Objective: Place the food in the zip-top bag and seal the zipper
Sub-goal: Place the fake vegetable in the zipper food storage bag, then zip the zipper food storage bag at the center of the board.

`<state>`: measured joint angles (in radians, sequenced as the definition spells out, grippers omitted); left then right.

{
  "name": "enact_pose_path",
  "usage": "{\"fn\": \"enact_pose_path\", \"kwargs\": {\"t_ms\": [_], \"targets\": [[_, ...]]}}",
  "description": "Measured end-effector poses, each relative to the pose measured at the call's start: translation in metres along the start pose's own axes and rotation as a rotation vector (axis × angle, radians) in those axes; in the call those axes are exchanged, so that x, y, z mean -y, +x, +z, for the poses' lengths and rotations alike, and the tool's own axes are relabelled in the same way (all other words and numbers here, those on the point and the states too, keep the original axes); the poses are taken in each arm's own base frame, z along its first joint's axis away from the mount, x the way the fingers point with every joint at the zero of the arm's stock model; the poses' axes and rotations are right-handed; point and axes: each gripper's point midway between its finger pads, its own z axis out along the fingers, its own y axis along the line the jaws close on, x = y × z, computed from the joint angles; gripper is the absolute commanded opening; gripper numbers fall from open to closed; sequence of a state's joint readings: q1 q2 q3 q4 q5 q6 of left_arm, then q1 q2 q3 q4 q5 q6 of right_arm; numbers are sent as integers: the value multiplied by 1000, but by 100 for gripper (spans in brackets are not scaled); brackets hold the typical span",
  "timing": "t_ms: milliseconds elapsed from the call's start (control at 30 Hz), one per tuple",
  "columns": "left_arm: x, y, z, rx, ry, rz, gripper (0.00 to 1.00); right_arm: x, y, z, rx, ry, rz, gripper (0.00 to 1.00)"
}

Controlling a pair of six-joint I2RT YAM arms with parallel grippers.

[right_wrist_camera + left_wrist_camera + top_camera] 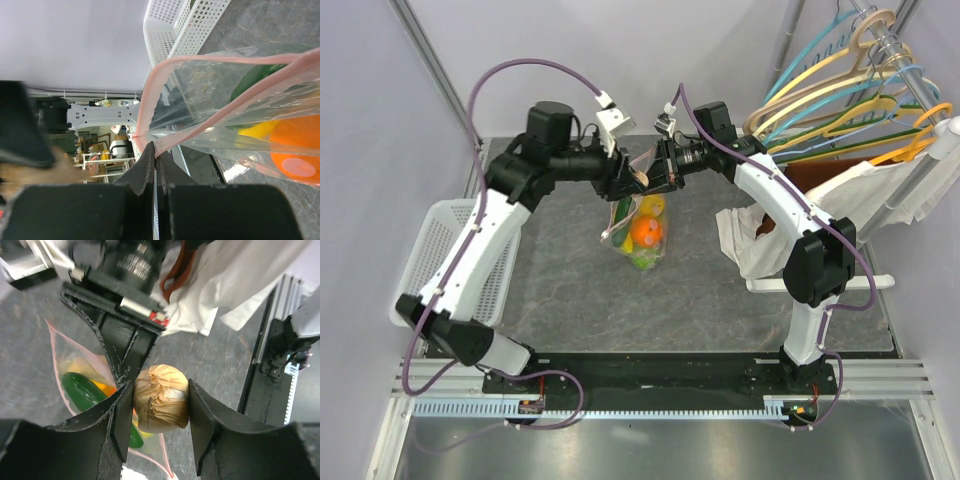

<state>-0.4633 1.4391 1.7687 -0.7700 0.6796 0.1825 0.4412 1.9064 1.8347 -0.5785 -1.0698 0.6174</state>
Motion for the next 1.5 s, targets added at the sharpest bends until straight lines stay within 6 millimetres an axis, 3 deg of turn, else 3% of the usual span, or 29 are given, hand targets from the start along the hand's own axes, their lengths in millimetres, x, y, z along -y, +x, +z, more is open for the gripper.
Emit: {"fn": "enact_pose_path", "kwargs": {"t_ms": [167,433,533,600,667,867,1067,1333,1500], "targets": [[-24,35,32,-106,-49,-63,52,0,3,-1,-5,-3,4,0],[-43,43,33,-126,-150,-60,55,-3,4,-2,-3,-4,-1,0],[-49,48,33,-140,-180,-61,64,-2,6,-3,-5,-3,5,0],[-51,52,32,-154,-191,-62,76,-3,6,-3,-5,-4,3,0],[-52,56,32,-167,-195,-59,100,-5,6,-4,-4,-6,0,0],[-48,61,29,-190,-180,-55,100,-9,7,-5,-1,-10,-9,0],[-41,48,3,-173,-168,8,100,-11,7,-6,-4,-16,-16,0],[-22,17,-64,-64,-111,267,97,-16,14,-2,-29,-39,-38,0],[-10,28,-75,-90,-16,427,91,-22,21,3,-54,-56,-51,0]]}}
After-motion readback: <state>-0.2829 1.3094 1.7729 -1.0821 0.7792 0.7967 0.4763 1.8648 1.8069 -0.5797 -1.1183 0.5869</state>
